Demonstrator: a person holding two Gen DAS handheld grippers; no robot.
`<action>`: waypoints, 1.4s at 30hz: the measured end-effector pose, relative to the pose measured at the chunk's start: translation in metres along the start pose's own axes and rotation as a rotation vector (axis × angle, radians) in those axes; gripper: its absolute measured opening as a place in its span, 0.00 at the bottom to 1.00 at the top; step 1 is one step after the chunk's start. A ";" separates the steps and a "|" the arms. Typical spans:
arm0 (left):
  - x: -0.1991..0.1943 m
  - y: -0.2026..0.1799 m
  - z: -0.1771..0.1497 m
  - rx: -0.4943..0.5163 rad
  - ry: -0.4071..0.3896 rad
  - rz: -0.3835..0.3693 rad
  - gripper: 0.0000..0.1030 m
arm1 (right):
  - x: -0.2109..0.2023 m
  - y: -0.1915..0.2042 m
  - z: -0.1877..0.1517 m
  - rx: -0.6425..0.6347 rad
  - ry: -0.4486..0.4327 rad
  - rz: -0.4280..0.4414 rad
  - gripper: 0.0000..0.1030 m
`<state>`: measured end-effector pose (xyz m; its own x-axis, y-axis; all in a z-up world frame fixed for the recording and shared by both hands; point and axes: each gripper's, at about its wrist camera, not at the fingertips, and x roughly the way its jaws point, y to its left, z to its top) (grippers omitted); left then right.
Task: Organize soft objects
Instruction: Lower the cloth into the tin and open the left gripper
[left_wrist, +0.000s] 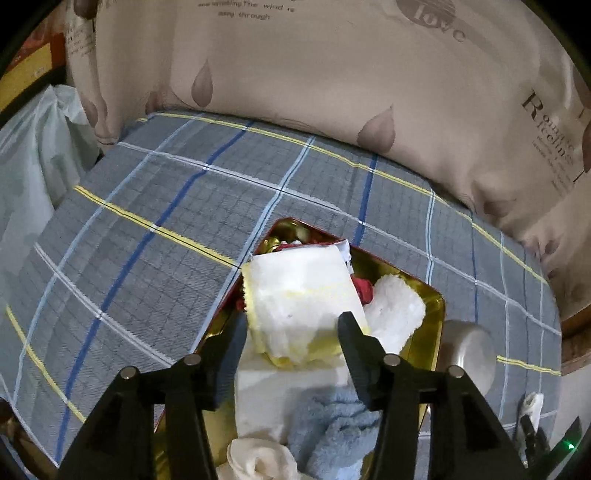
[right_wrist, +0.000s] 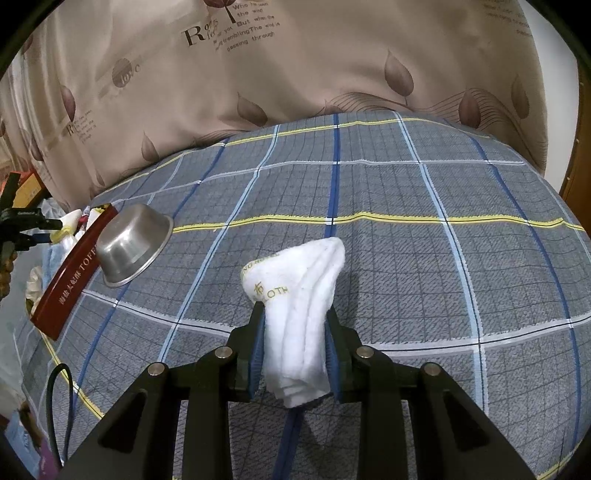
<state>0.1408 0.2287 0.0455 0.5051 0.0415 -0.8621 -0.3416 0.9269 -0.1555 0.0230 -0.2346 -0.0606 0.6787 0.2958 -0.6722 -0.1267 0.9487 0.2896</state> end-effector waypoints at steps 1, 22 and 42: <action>-0.003 -0.001 -0.001 0.003 -0.003 0.011 0.52 | 0.000 0.000 0.000 -0.001 0.000 0.001 0.25; -0.120 0.020 -0.156 0.095 -0.270 0.213 0.52 | 0.006 0.009 0.001 -0.049 0.032 -0.064 0.27; -0.127 0.034 -0.212 0.151 -0.246 0.202 0.52 | -0.020 0.054 -0.011 -0.030 0.059 -0.090 0.27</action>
<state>-0.1026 0.1756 0.0475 0.6217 0.3011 -0.7231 -0.3421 0.9348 0.0951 -0.0058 -0.1881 -0.0393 0.6444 0.2141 -0.7341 -0.0887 0.9744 0.2064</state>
